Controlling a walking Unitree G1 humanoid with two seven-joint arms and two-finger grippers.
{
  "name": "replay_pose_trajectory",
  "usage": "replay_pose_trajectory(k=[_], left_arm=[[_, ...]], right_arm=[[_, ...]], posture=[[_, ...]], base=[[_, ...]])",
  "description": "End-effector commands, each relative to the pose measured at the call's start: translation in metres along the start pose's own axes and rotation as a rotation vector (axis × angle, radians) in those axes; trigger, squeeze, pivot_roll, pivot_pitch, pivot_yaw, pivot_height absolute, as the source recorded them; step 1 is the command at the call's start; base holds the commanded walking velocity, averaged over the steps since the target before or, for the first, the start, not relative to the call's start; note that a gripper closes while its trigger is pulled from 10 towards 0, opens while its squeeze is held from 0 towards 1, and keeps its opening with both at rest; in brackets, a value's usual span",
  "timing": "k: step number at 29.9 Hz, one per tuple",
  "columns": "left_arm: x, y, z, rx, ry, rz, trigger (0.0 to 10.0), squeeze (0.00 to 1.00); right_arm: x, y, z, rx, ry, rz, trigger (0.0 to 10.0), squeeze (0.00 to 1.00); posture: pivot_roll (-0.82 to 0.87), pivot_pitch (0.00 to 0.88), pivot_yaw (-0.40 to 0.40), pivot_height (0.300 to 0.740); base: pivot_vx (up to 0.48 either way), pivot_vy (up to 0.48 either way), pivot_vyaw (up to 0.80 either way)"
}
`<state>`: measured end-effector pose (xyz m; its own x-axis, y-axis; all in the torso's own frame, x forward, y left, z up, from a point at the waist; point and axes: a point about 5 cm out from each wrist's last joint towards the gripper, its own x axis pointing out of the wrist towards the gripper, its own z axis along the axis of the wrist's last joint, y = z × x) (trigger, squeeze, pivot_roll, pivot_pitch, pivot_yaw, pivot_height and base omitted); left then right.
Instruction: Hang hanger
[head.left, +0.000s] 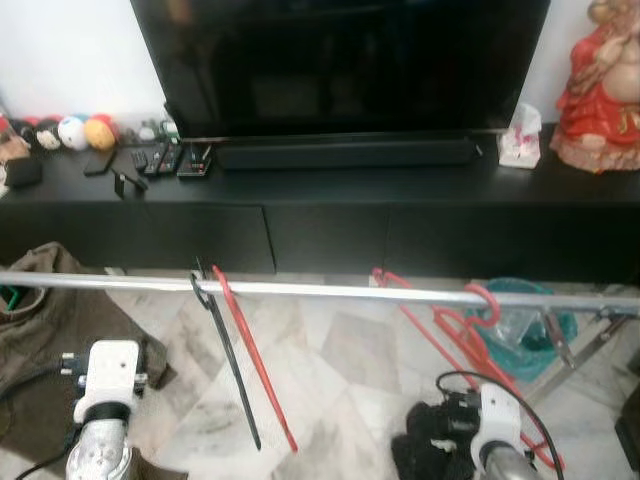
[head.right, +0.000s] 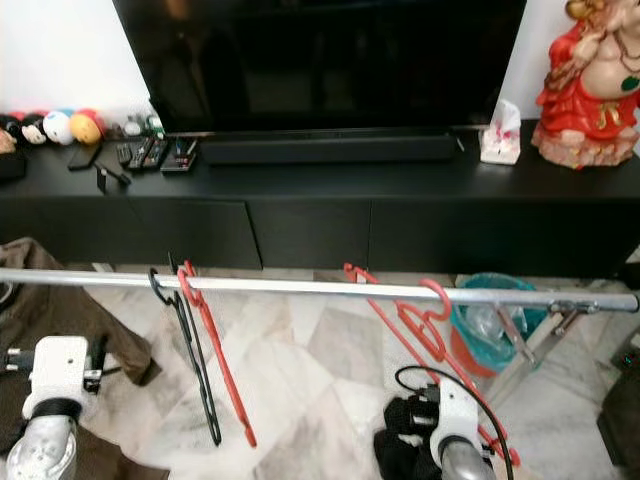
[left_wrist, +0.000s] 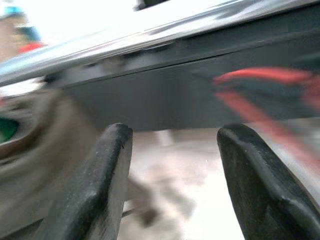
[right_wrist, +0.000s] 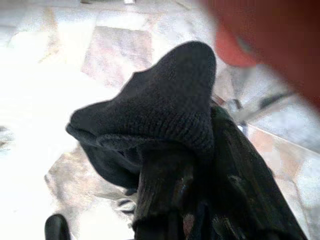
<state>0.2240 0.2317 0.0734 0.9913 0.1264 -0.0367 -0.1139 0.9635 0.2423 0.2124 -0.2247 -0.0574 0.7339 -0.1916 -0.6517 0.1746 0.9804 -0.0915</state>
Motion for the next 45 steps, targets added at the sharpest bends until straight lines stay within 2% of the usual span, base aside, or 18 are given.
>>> replay_pose_trajectory(k=[1, 4, 9, 16, 17, 18, 19, 20, 22, 23, 24, 25, 26, 32, 35, 40, 42, 45], left_arm=[[-0.005, -0.003, -0.002, -0.043, 0.030, -0.058, 10.0, 0.00], [-0.007, -0.008, 0.000, -0.066, 0.048, -0.133, 10.0, 0.00], [-0.009, -0.004, 0.003, -0.083, 0.067, -0.144, 10.0, 0.00], [-0.008, -0.008, 0.013, -0.124, 0.044, -0.233, 10.0, 0.01], [-0.009, -0.009, 0.014, -0.132, 0.052, -0.243, 10.0, 0.49], [-0.010, -0.009, 0.015, -0.133, 0.055, -0.245, 10.0, 0.49], [-0.011, -0.009, 0.014, -0.139, 0.062, -0.252, 10.0, 0.85], [-0.014, -0.010, 0.012, -0.138, 0.075, -0.278, 10.0, 0.81], [-0.015, -0.011, 0.011, -0.131, 0.083, -0.294, 10.0, 0.81], [-0.015, -0.011, 0.012, -0.137, 0.083, -0.294, 10.0, 0.78], [-0.012, -0.013, 0.014, -0.158, 0.080, -0.306, 10.0, 0.68], [-0.011, -0.013, 0.015, -0.161, 0.080, -0.310, 10.0, 0.68], [-0.011, -0.014, 0.016, -0.160, 0.078, -0.312, 10.0, 0.00], [0.007, -0.024, 0.022, -0.154, 0.060, -0.282, 10.0, 0.00], [0.011, -0.026, 0.023, -0.160, 0.059, -0.279, 10.0, 0.00], [0.034, -0.032, 0.025, -0.104, 0.078, -0.208, 10.0, 0.00], [0.037, -0.033, 0.026, -0.115, 0.082, -0.198, 10.0, 0.00], [0.040, -0.036, 0.028, -0.080, 0.086, -0.204, 10.0, 0.00]], right_arm=[[0.001, 0.004, 0.004, -0.006, -0.008, 0.012, 10.0, 0.00], [0.001, 0.004, 0.004, -0.006, -0.009, 0.014, 10.0, 0.00], [0.001, 0.002, 0.004, -0.010, -0.007, 0.011, 10.0, 0.00], [0.001, 0.001, 0.003, -0.011, -0.002, 0.008, 10.0, 0.00], [0.001, 0.001, 0.003, -0.010, -0.002, 0.008, 10.0, 0.00], [0.001, 0.001, 0.003, -0.010, -0.003, 0.008, 10.0, 0.00], [0.001, 0.001, 0.003, -0.010, -0.003, 0.008, 10.0, 0.00], [0.001, 0.002, 0.004, -0.011, -0.003, 0.008, 10.0, 0.00], [0.001, 0.002, 0.004, -0.011, -0.003, 0.009, 10.0, 0.00], [0.001, 0.002, 0.004, -0.011, -0.003, 0.009, 10.0, 0.00], [0.001, 0.003, 0.004, -0.011, -0.002, 0.011, 10.0, 0.00], [0.001, 0.003, 0.004, -0.011, -0.002, 0.011, 10.0, 0.00], [0.001, 0.003, 0.004, -0.011, -0.002, 0.011, 10.0, 0.00], [0.001, 0.004, 0.003, -0.007, -0.003, 0.010, 10.0, 0.00], [0.001, 0.004, 0.004, -0.006, -0.004, 0.009, 10.0, 0.00], [0.001, 0.003, 0.003, -0.007, -0.002, 0.008, 10.0, 0.00], [0.001, 0.003, 0.003, -0.006, -0.003, 0.007, 10.0, 0.00], [0.001, 0.003, 0.003, -0.007, -0.003, 0.007, 10.0, 0.00]], posture=[[0.01, 0.000, 0.075, 0.740], [0.02, 0.000, 0.074, 0.740], [0.02, 0.000, 0.073, 0.740], [0.02, 0.000, 0.074, 0.740], [0.02, 0.000, 0.075, 0.740], [0.02, 0.000, 0.075, 0.740], [0.02, 0.000, 0.075, 0.740], [0.02, 0.000, 0.074, 0.740], [0.02, 0.000, 0.074, 0.740], [0.02, 0.000, 0.074, 0.740], [0.03, 0.000, 0.074, 0.740], [0.03, 0.000, 0.074, 0.740], [0.02, 0.000, 0.075, 0.740], [0.01, 0.000, 0.078, 0.740], [0.01, 0.000, 0.078, 0.740], [0.01, 0.000, 0.076, 0.740], [0.01, 0.000, 0.077, 0.740], [0.01, 0.000, 0.078, 0.740]], base=[[0.000, 0.000, 0.00], [0.000, 0.000, 0.00], [0.000, 0.000, 0.00], [0.000, 0.000, 0.00], [0.000, 0.000, 0.00], [0.000, 0.000, 0.00], [0.000, 0.000, 0.00], [0.000, 0.000, 0.00], [0.000, 0.000, 0.00], [0.000, 0.000, 0.00], [0.000, 0.000, 0.00], [0.000, 0.000, 0.00], [0.000, 0.000, 0.00], [0.000, 0.000, 0.00], [0.000, 0.000, 0.00], [0.000, 0.000, 0.00], [0.000, 0.000, 0.00], [0.000, 0.000, 0.00]])
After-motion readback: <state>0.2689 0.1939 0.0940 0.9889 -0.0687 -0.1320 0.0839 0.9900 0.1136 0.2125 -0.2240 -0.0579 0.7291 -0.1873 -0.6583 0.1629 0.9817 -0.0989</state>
